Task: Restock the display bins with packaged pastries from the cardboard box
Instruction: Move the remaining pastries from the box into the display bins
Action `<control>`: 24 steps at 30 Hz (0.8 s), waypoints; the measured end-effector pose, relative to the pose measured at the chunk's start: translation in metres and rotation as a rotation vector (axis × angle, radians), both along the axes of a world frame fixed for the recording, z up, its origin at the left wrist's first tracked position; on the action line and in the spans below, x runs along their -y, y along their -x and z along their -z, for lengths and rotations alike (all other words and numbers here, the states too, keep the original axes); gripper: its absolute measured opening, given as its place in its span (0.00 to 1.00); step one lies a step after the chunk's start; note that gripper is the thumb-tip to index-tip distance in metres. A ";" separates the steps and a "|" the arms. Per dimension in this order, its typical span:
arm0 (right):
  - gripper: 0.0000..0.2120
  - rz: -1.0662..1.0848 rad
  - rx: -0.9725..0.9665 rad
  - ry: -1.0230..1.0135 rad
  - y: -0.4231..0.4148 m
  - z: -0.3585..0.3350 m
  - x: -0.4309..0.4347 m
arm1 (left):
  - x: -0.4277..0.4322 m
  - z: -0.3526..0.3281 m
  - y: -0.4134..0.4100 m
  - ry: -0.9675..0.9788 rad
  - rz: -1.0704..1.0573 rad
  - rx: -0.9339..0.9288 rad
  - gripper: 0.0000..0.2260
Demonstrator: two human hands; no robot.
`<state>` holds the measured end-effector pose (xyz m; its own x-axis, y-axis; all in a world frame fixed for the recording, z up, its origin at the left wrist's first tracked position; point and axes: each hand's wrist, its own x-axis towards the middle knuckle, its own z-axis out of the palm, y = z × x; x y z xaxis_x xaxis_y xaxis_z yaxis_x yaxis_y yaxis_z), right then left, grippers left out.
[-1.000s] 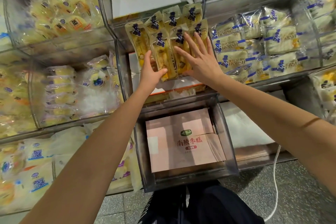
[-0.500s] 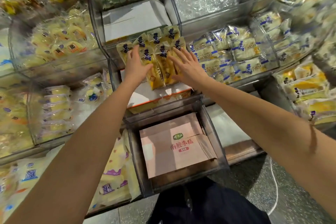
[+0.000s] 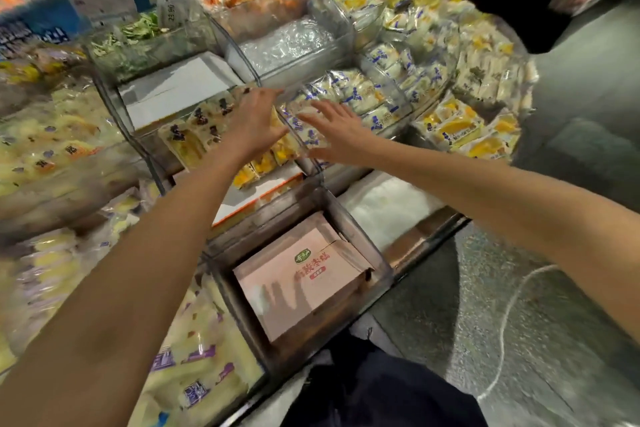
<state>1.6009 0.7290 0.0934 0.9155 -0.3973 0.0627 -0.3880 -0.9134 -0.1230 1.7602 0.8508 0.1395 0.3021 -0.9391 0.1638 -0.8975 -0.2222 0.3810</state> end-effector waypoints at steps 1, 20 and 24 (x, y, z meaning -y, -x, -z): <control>0.37 0.048 0.014 -0.015 0.016 -0.003 -0.003 | 0.003 0.002 0.011 0.005 0.047 0.011 0.31; 0.35 0.946 0.186 -0.067 0.447 -0.011 -0.057 | 0.121 0.032 0.369 -0.074 1.045 -0.022 0.27; 0.35 1.127 0.138 -0.070 0.562 -0.005 -0.059 | 0.155 0.031 0.488 -0.064 1.196 -0.041 0.26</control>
